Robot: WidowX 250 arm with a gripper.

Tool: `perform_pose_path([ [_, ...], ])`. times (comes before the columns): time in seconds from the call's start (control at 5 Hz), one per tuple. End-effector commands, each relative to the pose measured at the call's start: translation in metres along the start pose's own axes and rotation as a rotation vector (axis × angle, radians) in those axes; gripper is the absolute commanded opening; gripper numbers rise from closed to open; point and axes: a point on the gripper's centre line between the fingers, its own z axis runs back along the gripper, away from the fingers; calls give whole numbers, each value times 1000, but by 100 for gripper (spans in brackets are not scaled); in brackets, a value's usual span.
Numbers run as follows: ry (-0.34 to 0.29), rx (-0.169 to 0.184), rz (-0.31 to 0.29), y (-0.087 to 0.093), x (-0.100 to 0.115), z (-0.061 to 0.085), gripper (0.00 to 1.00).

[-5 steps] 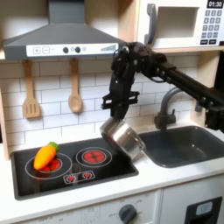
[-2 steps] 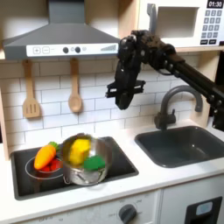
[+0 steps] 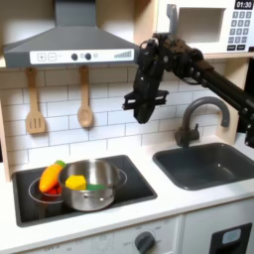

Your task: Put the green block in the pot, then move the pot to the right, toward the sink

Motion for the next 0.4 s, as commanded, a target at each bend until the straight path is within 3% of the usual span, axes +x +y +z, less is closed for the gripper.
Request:
perform_pose_path([
  [0.0, 33, 36, -19, 2, -5, -4, 100],
  [0.2, 27, 28, -7, 4, -4, -3, 100],
])
